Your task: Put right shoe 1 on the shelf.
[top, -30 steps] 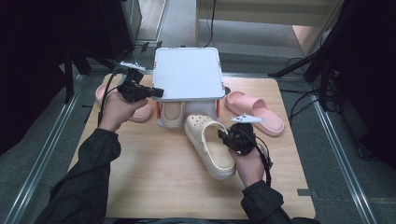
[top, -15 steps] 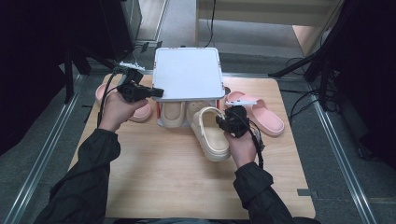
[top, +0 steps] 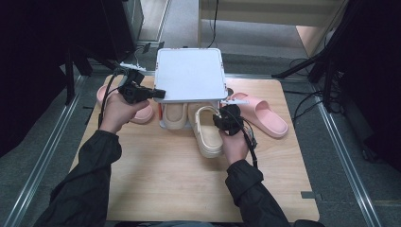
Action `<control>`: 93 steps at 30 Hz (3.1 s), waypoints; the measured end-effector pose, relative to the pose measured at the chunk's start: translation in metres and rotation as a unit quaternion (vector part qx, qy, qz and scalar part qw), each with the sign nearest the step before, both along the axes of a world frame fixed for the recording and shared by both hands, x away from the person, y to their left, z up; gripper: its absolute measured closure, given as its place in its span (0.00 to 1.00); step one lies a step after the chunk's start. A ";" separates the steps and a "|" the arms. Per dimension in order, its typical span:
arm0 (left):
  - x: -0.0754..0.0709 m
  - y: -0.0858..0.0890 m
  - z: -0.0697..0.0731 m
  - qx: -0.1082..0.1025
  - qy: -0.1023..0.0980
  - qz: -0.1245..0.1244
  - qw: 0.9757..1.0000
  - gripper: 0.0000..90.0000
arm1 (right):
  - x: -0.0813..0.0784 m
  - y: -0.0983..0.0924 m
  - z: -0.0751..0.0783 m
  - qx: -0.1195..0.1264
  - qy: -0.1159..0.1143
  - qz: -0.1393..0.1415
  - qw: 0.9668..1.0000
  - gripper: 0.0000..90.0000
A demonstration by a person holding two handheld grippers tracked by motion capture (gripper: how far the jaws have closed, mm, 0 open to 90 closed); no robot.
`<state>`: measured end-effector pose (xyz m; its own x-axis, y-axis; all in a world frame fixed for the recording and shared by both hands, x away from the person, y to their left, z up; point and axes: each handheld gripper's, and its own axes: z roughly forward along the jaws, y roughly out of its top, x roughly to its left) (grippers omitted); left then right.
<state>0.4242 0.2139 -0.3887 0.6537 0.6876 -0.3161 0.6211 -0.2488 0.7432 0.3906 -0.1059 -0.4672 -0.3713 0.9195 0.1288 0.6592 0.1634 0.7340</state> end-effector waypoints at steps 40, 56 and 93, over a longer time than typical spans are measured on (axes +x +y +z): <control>-0.001 0.000 0.000 0.006 -0.003 -0.002 1.000 0.98 | -0.054 -0.019 0.015 0.049 -0.007 0.090 0.995 0.78; -0.001 -0.001 0.001 0.008 -0.005 0.000 1.000 0.98 | -0.098 -0.015 -0.008 0.052 -0.007 0.134 0.990 1.00; -0.001 -0.001 0.000 0.005 -0.004 -0.001 1.000 0.98 | -0.091 0.005 -0.042 0.022 0.020 0.160 0.987 1.00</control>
